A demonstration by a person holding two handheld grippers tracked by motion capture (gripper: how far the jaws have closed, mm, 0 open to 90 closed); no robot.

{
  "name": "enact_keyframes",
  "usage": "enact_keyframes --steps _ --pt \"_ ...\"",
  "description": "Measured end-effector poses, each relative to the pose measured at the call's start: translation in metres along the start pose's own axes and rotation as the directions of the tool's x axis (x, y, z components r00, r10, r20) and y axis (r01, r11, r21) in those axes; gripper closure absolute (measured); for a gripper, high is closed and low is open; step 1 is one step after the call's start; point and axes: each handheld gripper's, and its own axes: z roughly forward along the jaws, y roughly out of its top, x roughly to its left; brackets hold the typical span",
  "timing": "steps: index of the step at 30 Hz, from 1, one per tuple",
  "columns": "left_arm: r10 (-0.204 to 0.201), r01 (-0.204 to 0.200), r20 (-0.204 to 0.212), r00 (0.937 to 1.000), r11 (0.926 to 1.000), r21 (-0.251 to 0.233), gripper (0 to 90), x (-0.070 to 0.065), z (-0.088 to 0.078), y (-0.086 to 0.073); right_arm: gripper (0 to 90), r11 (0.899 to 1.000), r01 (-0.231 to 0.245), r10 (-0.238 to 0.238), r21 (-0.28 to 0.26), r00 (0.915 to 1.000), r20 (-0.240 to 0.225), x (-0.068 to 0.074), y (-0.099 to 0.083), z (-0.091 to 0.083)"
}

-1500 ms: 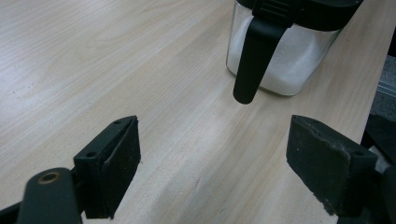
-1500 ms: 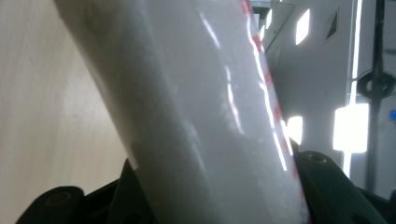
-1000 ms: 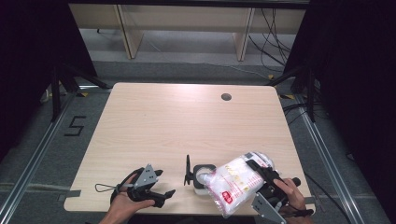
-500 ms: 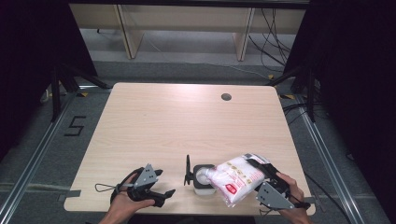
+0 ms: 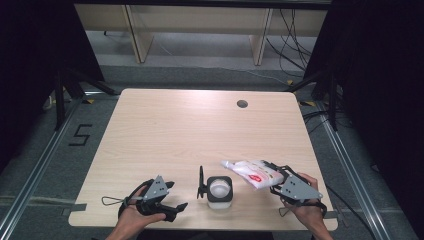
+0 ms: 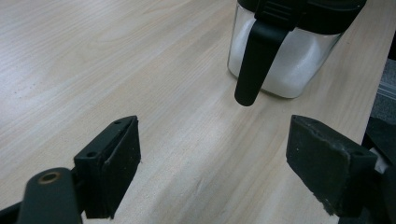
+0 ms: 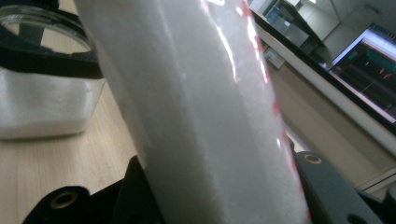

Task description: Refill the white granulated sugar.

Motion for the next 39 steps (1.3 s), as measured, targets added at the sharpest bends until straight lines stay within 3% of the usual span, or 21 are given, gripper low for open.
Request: enact_keyframes --steps 7,9,11,12,16,17,19,22,23,24,26,27,28,31,32,33,34,36,37,38,39 --pt "0.033 -0.033 0.003 0.9994 0.9994 0.011 17.4 0.003 -0.001 0.001 62.5 0.987 -0.155 0.154 -0.052 0.9877 -0.028 -0.015 -0.012 0.022" --pt "0.008 -0.008 -0.008 0.9999 0.9999 0.013 17.4 0.002 -0.001 0.0 62.9 0.981 -0.186 0.185 -0.051 0.9825 -0.022 -0.017 -0.015 0.028" --pt "0.029 -0.029 0.003 0.9996 0.9996 0.004 17.4 0.003 -0.001 0.001 63.3 0.975 -0.219 0.217 -0.049 0.9755 -0.034 -0.02 -0.019 0.032" --pt "-0.004 0.004 0.0 1.0 1.0 0.004 17.4 0.001 -0.001 0.0 63.5 0.968 -0.249 0.248 -0.039 0.9679 -0.044 -0.021 -0.021 0.034" --pt "0.029 -0.029 0.002 0.9996 0.9996 0.004 17.4 0.002 -0.001 0.001 64.2 0.958 -0.284 0.283 -0.025 0.958 -0.05 -0.025 -0.028 0.041" --pt "0.003 -0.003 -0.005 1.0 0.9999 0.01 17.4 0.001 -0.001 0.0 64.4 0.954 -0.295 0.293 -0.045 0.9553 -0.037 -0.026 -0.03 0.044" --pt "0.008 -0.008 0.004 1.0 1.0 0.002 17.4 0.001 0.0 0.0 64.7 0.945 -0.325 0.324 -0.022 0.9451 -0.045 -0.026 -0.032 0.045" --pt "0.005 -0.005 0.004 1.0 1.0 0.007 17.4 0.001 -0.001 0.0 64.7 0.95 -0.308 0.306 -0.049 0.9509 -0.044 -0.029 -0.035 0.049" --pt "0.001 -0.001 0.003 1.0 1.0 0.008 17.4 0.001 -0.001 0.0 64.6 0.936 -0.351 0.349 -0.031 0.936 -0.045 -0.029 -0.035 0.047" --pt "0.01 -0.01 0.0 1.0 1.0 0.002 17.4 0.001 -0.001 0.0 64.5 0.929 -0.369 0.368 -0.027 0.9291 -0.041 -0.029 -0.035 0.047" --pt "0.018 -0.018 0.003 0.9998 0.9998 -0.009 17.4 0.002 -0.001 0.0 64.5 0.925 -0.377 0.377 -0.035 0.9261 -0.021 -0.029 -0.036 0.047" --pt "0.005 -0.005 -0.003 1.0 1.0 -0.008 17.4 0.002 -0.002 -0.001 64.5 0.918 -0.396 0.395 -0.019 0.9182 -0.027 -0.03 -0.036 0.046" --pt "0.001 -0.001 -0.004 1.0 1.0 -0.008 17.4 0.001 -0.001 -0.001 64.5 0.925 -0.379 0.379 -0.001 0.9252 -0.022 -0.032 -0.037 0.045" --pt "-0.003 0.003 -0.004 1.0 1.0 -0.009 17.4 0.001 -0.001 -0.001 64.6 0.906 -0.423 0.423 0.007 0.9058 -0.023 -0.031 -0.036 0.043" --pt "0.004 -0.004 -0.008 1.0 1.0 -0.003 17.4 0.002 -0.002 -0.001 64.8 0.916 -0.402 0.402 0.003 0.9155 -0.025 -0.033 -0.037 0.042" --pt "0.002 -0.002 -0.007 1.0 1.0 -0.004 17.4 0.002 -0.001 -0.001 64.9 0.912 -0.409 0.409 0.005 0.9122 -0.012 -0.032 -0.036 0.04" --pt "0.002 -0.002 -0.007 1.0 1.0 -0.004 17.4 0.002 -0.002 -0.001 65.1 0.92 -0.391 0.391 -0.001 0.9204 -0.013 -0.034 -0.036 0.039" --pt "0.015 -0.015 -0.005 0.9999 0.9999 -0.005 17.4 0.002 -0.001 -0.001 65.4 0.909 -0.417 0.417 0.017 0.9087 -0.015 -0.032 -0.035 0.035" --pt "0.001 -0.001 -0.009 1.0 1.0 -0.003 17.4 0.002 -0.002 -0.001 65.5 0.915 -0.404 0.404 -0.009 0.9149 0.004 -0.034 -0.037 0.034" --pt "0.003 -0.003 -0.009 1.0 1.0 -0.003 17.4 0.002 -0.001 -0.001 65.7 0.908 -0.419 0.419 -0.007 0.9081 0.008 -0.033 -0.037 0.033" --pt "0.003 -0.003 -0.009 1.0 1.0 -0.003 17.4 0.002 -0.001 -0.001 65.8 0.912 -0.41 0.41 -0.005 0.9121 0.007 -0.035 -0.038 0.031"
